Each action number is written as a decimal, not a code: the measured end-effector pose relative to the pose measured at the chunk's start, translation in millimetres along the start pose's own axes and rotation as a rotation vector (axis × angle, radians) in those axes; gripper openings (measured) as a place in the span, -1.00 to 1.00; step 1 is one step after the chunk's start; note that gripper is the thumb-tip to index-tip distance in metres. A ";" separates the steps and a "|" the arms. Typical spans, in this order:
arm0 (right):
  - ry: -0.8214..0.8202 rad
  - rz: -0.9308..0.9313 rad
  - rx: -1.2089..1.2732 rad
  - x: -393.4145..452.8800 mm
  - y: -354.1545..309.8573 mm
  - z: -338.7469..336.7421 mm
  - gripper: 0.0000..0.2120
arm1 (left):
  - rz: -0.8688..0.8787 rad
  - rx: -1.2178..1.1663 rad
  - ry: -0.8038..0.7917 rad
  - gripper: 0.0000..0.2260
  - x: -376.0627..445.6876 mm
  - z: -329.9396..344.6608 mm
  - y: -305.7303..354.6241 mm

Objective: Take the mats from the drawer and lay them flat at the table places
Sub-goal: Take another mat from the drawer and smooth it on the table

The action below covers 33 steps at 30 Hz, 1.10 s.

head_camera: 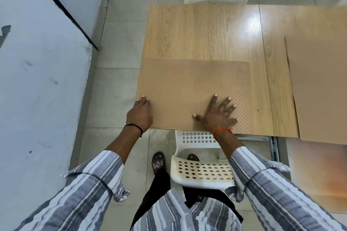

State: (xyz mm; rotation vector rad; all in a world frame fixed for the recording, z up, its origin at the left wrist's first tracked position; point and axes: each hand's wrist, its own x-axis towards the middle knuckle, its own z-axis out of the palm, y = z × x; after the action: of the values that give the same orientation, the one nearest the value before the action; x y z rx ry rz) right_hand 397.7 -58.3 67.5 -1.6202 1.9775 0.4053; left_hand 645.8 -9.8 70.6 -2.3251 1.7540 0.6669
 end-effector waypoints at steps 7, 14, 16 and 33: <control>0.057 -0.038 -0.212 9.9 -1.8 -20.0 -0.20 | 0.182 -0.163 0.101 -0.45 42.3 -20.4 59.0; 0.018 -0.164 -0.182 35.6 7.1 -52.0 -0.55 | 0.296 -0.003 -0.050 -0.23 115.8 -50.1 112.5; 0.018 -0.167 -0.170 39.5 5.3 -61.1 -0.60 | 0.297 0.076 -0.115 -0.13 128.5 -50.6 122.1; 0.429 -0.521 0.038 151.3 -46.7 -25.0 -0.32 | 0.105 0.088 -0.280 0.13 152.1 -43.2 133.3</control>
State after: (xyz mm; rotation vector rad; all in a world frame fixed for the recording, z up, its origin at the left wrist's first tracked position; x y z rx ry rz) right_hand 418.3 -204.2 4.4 -2.2443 1.7206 -0.1951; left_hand 564.1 -199.5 61.7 -1.9826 1.7465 0.8655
